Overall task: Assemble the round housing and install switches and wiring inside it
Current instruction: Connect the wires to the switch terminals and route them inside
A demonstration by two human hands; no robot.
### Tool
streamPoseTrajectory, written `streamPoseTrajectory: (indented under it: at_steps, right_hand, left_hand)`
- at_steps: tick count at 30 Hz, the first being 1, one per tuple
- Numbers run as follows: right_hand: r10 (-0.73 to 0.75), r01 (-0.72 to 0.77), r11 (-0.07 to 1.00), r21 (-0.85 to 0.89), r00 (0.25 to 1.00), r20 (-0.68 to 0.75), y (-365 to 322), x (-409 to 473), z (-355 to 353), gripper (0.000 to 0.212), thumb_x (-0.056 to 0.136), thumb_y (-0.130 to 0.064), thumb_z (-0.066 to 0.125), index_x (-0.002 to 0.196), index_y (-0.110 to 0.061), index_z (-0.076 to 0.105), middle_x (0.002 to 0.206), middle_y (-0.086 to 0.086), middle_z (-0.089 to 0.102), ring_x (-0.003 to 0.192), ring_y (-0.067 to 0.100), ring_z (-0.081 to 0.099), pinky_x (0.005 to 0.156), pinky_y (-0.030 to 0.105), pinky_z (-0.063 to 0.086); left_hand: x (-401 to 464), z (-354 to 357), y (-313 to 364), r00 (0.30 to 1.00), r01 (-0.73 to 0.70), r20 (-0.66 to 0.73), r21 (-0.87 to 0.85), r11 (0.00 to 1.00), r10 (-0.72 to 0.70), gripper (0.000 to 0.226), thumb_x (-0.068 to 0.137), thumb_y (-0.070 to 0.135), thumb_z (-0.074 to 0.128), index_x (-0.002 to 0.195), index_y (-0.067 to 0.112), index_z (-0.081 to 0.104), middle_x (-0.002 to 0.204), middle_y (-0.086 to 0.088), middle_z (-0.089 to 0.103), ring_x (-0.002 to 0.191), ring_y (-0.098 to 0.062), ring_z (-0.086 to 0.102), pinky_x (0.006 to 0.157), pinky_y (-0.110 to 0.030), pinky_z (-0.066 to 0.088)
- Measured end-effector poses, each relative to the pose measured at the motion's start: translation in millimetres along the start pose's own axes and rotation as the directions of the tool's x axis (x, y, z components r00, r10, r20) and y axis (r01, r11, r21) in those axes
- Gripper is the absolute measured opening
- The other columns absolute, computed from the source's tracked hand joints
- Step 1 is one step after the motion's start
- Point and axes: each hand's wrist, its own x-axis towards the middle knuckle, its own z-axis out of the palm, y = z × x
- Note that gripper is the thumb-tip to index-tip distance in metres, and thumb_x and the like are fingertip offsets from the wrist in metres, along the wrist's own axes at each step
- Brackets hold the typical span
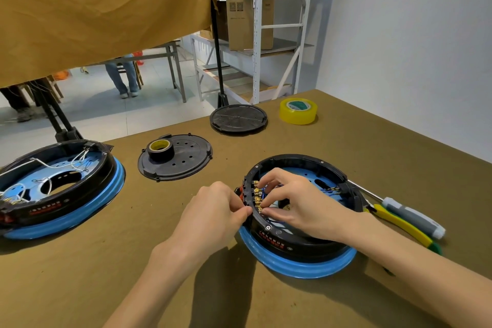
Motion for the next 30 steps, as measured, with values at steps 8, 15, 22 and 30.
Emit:
streamPoseTrajectory:
  at_steps: [8, 15, 22, 30]
  right_hand:
    - [0.014, -0.014, 0.999, 0.041, 1.0, 0.018, -1.7, 0.4, 0.2, 0.01, 0.093, -0.027, 0.075, 0.094, -0.018, 0.081, 0.133, -0.012, 0.051, 0.121, 0.001, 0.049, 0.1, 0.029, 0.047]
    - [0.177, -0.158, 0.976, 0.153, 0.977, -0.122, -2.8, 10.4, -4.4, 0.007, 0.091, -0.027, 0.077, 0.091, -0.023, 0.082, 0.12, -0.009, 0.056, 0.11, 0.003, 0.056, 0.095, 0.028, 0.05]
    - [0.136, -0.137, 0.991, -0.003, 0.987, 0.08, -0.5, 28.7, -9.2, 0.013, 0.093, -0.034, 0.075, 0.086, -0.024, 0.08, 0.131, -0.01, 0.051, 0.124, 0.003, 0.044, 0.104, 0.03, 0.04]
    - [0.062, -0.062, 0.998, 0.004, 0.997, 0.054, 2.9, 23.1, -6.2, 0.013, 0.093, -0.032, 0.074, 0.089, -0.022, 0.081, 0.133, -0.01, 0.052, 0.128, 0.004, 0.042, 0.106, 0.026, 0.039]
  left_hand:
    - [0.9, -2.0, -0.8, 1.0, -0.005, 0.016, 0.028, 1.0, 0.004, 0.021, 0.099, 0.038, 0.065, 0.089, 0.03, 0.081, 0.064, 0.006, 0.069, 0.052, -0.004, 0.056, 0.05, -0.017, 0.047]
    - [9.2, -11.8, -6.3, 0.997, 0.055, 0.058, -0.091, 0.994, -0.049, 0.02, 0.094, 0.042, 0.071, 0.109, 0.031, 0.077, 0.098, 0.016, 0.073, 0.087, -0.001, 0.068, 0.074, -0.026, 0.061]
    - [6.5, 1.6, -5.3, 1.0, 0.021, -0.01, -0.032, 0.999, -0.021, 0.02, 0.102, 0.036, 0.061, 0.097, 0.032, 0.08, 0.082, 0.008, 0.076, 0.073, -0.008, 0.071, 0.069, -0.031, 0.063]
    - [7.2, 7.8, -4.2, 1.0, 0.013, -0.029, 0.044, 0.999, -0.012, 0.026, 0.103, 0.039, 0.058, 0.091, 0.03, 0.079, 0.064, 0.016, 0.067, 0.056, 0.001, 0.062, 0.049, -0.015, 0.051]
